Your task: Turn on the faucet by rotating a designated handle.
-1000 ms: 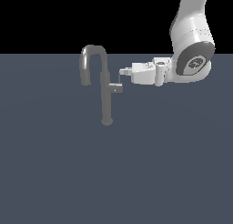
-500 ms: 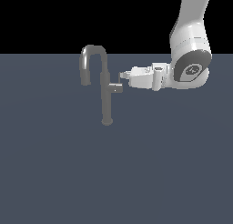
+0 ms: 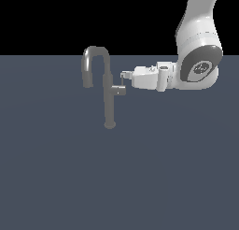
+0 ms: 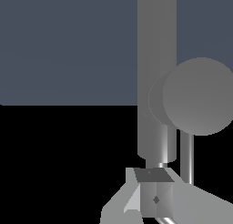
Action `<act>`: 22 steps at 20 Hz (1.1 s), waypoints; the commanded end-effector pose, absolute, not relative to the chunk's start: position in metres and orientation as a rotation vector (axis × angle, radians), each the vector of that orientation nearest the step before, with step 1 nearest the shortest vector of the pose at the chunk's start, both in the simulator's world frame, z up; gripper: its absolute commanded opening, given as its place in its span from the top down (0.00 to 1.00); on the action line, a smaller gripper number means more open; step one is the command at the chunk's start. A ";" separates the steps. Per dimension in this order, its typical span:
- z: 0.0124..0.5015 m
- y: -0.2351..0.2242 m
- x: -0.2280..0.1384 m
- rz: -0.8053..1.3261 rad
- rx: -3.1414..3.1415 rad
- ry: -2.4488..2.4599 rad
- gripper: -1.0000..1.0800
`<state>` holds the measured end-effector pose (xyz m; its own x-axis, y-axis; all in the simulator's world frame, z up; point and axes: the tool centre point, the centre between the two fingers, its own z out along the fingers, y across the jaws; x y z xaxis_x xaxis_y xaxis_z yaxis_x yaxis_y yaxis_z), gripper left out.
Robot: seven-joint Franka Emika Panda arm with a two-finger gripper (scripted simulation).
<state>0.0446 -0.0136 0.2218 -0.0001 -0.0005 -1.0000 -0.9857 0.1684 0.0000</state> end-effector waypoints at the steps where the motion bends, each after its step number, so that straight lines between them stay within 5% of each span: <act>1: 0.222 -0.014 0.044 1.083 -1.084 1.285 1.00; 22: 0.212 -0.004 -0.013 1.084 -1.083 1.285 1.00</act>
<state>-0.0011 -0.0064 0.2262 0.0269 -0.0046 -0.9996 -0.9844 0.1736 -0.0273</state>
